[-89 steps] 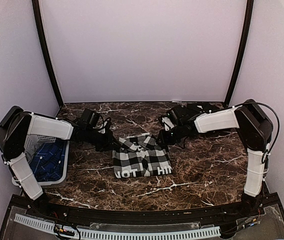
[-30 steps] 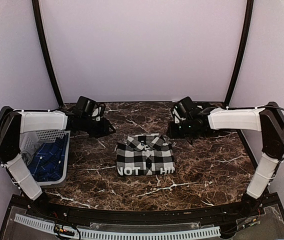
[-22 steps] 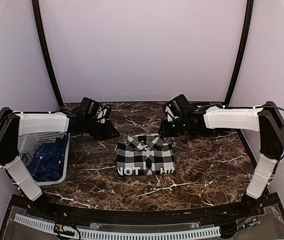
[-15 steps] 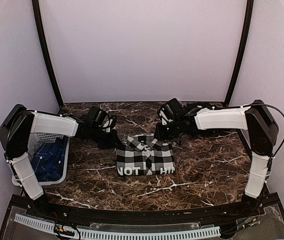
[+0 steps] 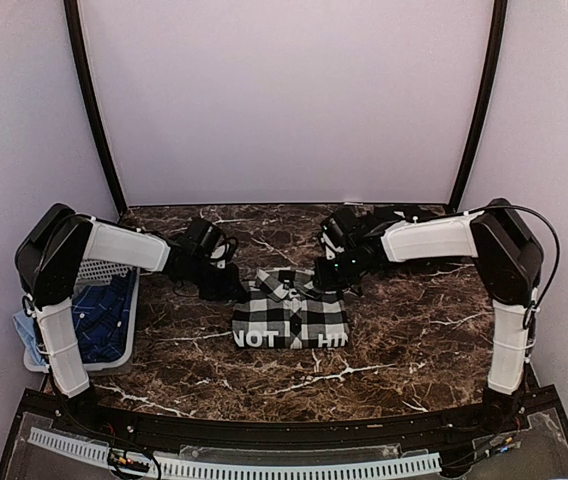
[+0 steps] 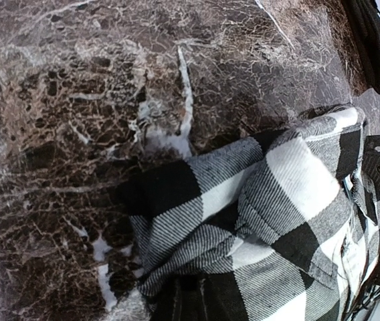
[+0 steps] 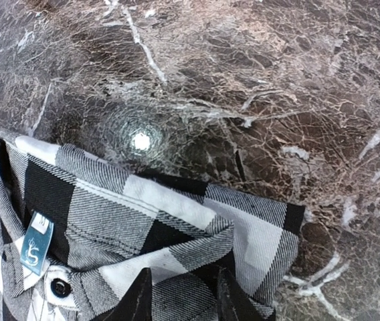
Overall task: Fold and stack the long sleeve shirts
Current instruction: Smooth out the square-folded shirt at the center of the board.
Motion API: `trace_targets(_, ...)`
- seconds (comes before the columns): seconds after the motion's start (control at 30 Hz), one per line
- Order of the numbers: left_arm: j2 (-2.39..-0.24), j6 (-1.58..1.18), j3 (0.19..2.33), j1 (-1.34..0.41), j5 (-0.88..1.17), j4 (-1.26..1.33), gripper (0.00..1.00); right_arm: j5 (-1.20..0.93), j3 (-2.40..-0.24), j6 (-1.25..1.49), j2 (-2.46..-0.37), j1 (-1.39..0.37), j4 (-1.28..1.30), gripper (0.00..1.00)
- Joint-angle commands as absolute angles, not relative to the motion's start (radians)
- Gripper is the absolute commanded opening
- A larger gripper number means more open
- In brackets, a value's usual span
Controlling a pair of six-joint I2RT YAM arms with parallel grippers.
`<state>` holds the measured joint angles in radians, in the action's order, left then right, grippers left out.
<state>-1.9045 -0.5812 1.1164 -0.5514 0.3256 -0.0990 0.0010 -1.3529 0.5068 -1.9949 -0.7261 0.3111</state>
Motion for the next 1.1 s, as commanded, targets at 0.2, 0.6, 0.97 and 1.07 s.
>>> trace_targets(0.2,-1.73,-0.556,1.12,-0.541,0.274,-0.24,0.13,0.137,-1.349,0.515,-1.788,-0.827,0.425,0.34)
trace_targets(0.6,-1.59,-0.619,0.973,-0.563,0.483,-0.197,0.16,0.125,-1.321,0.618,-1.869,-1.011,0.437,0.35)
trace_targets(0.97,-1.594,-0.663,0.888,-0.574,0.484,-0.164,0.24,0.152,-1.29,0.667,-1.919,-1.068,0.46,0.38)
trace_targets(1.07,-1.588,-0.655,0.875,-0.574,0.502,-0.16,0.27,0.158,-1.302,0.664,-1.877,-1.067,0.46,0.39)
